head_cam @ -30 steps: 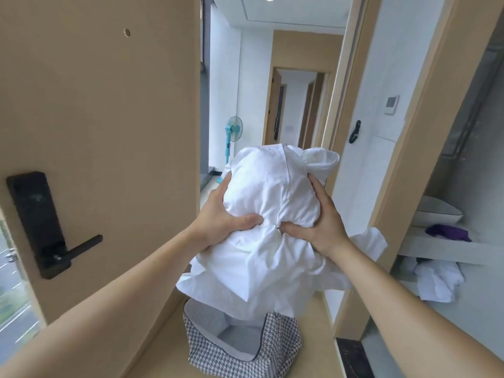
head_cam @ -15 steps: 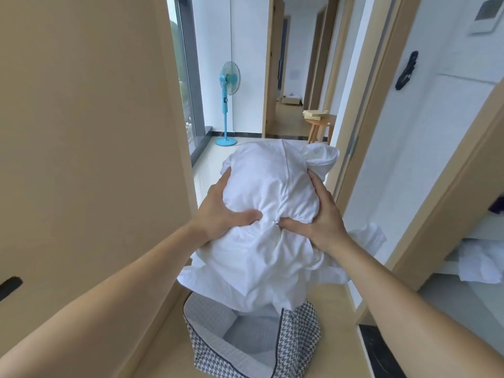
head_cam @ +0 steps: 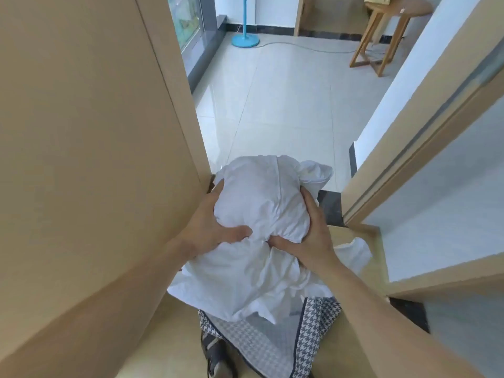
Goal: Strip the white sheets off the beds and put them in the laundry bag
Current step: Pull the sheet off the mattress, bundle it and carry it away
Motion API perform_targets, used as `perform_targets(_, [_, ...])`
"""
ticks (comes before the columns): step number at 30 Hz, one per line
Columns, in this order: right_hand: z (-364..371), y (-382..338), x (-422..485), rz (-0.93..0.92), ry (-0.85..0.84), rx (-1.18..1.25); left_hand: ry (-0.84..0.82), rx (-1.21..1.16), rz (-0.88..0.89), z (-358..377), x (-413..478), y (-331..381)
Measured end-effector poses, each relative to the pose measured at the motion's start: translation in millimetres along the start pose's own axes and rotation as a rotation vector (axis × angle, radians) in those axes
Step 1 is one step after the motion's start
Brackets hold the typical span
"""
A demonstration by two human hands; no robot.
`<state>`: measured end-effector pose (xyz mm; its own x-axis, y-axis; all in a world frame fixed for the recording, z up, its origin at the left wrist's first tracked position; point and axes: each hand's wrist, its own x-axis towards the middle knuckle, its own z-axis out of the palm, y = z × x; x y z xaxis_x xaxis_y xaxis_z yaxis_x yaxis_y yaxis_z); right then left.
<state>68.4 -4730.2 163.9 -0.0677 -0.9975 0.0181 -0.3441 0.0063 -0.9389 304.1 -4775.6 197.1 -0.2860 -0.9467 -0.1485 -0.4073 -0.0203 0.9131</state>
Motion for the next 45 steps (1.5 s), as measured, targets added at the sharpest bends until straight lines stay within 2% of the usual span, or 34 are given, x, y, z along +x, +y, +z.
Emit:
perform_targets(6, [87, 130, 33, 0.185, 0.055, 0.080, -0.166, 0.041, -0.153, 11, 81, -146])
perform_targets(11, [145, 246, 40, 0.304, 0.064, 0.103, -0.214, 0.070, -0.340, 43, 121, -261])
perform_targets(15, [155, 340, 46, 0.360, 0.037, 0.025, -0.236, 0.092, -0.387, 99, 145, -348])
perform_targets(22, [122, 452, 22, 0.440, -0.036, -0.201, -0.301, -0.056, -0.421, 209, 149, -433])
perform_targets(26, [103, 492, 1, 0.503, -0.092, -0.292, -0.379, -0.058, -0.503, 255, 143, -467])
perform_targets(32, [105, 531, -13, 0.562, -0.207, -0.375, -0.482, 0.109, -0.565, 271, 135, -499])
perform_targets(36, [124, 554, -16, 0.651, -0.266, -0.500, -0.676, 0.379, -0.596, 260, 127, -524])
perform_targets(39, [137, 564, -14, 0.847, -0.426, -0.609, -0.864, 0.544, -0.591, 254, 116, -535])
perform_targets(41, [140, 565, -14, 0.930, -0.475, -0.674, -0.959, 0.633, -0.585, 255, 105, -535])
perform_targets(45, [130, 550, -28, 0.950, -0.568, -0.681, -0.975, 0.620, -0.554, 254, 77, -530])
